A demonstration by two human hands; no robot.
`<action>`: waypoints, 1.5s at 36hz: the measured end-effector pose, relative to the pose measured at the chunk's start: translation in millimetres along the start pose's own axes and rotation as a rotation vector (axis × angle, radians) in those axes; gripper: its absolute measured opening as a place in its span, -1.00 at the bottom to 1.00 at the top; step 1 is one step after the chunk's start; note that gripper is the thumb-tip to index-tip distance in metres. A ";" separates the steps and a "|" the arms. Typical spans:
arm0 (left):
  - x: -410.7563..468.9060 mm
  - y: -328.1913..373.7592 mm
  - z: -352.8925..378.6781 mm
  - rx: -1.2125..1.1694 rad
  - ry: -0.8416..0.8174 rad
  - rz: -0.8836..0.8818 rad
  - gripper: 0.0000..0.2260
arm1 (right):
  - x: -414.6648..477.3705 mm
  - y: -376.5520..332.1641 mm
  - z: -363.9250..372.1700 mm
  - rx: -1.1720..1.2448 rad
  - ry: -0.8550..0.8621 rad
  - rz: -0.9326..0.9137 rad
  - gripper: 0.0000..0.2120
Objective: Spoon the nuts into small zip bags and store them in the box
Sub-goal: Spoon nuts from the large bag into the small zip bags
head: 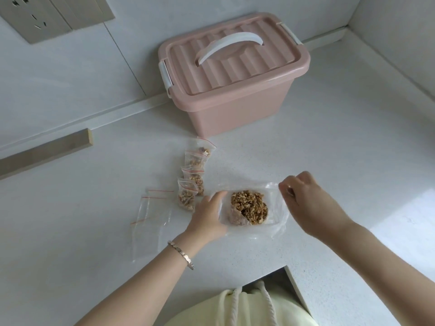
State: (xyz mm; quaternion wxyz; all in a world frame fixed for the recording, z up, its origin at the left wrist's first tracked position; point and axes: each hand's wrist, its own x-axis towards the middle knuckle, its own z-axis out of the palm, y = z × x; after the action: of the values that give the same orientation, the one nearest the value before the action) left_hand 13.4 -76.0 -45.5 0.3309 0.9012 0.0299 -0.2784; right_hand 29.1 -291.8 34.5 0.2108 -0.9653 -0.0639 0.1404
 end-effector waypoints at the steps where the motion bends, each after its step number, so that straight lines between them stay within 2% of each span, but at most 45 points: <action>1: -2.6 3.0 1.6 -0.116 -0.011 0.010 -0.34 | -5.7 -3.9 -8.5 -0.014 0.064 -0.025 -0.64; 3: -6.4 9.7 7.3 -0.273 0.002 0.015 -0.41 | -15.3 -10.5 -22.5 -0.072 0.206 -0.094 -0.65; 5: -7.8 14.1 15.5 -0.318 0.045 0.007 -0.37 | -23.2 -15.1 -34.1 -0.131 0.306 -0.140 -0.69; 9: -8.7 14.5 31.2 -0.275 0.072 0.011 -0.22 | -38.9 -19.2 -44.2 0.017 0.315 -0.090 -0.68; 12: -6.8 11.1 42.1 -0.174 0.081 0.006 -0.14 | -46.8 -20.0 -39.6 0.079 0.376 -0.129 -0.62; 15: -6.5 7.2 49.8 -0.027 0.068 0.001 -0.11 | -46.2 -13.7 -27.0 0.264 0.314 -0.047 -0.53; 17: -8.5 3.4 51.7 0.009 0.047 0.002 -0.12 | -43.9 -8.5 -18.7 0.307 0.293 0.011 -0.51; 22: -10.6 -2.3 47.8 -0.018 0.073 0.018 -0.18 | -35.9 16.7 11.4 0.335 0.283 0.110 -0.68; 27: -11.0 -2.7 43.3 -0.004 0.082 0.062 -0.22 | -30.7 29.1 33.1 0.454 0.295 0.226 -0.75; 32: -13.8 -9.8 42.5 -0.004 0.086 0.079 -0.24 | -26.2 45.3 43.6 0.723 0.230 0.352 -0.72; 37: -15.2 -15.0 44.9 -0.042 0.061 0.074 -0.26 | -29.0 56.2 46.7 0.773 0.159 0.344 -0.72; 44: -11.9 -18.1 48.0 -0.174 0.112 0.092 -0.32 | -32.7 59.9 56.9 0.986 0.068 0.512 -0.68; 54: -4.7 -28.1 51.0 -0.157 0.164 0.103 -0.33 | -38.7 57.7 68.1 1.195 -0.010 0.668 -0.64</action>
State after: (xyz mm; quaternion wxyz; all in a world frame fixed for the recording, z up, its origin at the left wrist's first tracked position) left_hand -21.8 -84.7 -91.3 0.4108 0.8925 0.0321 -0.1834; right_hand -24.4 -324.5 -40.0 0.6524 -0.6506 0.3248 0.2137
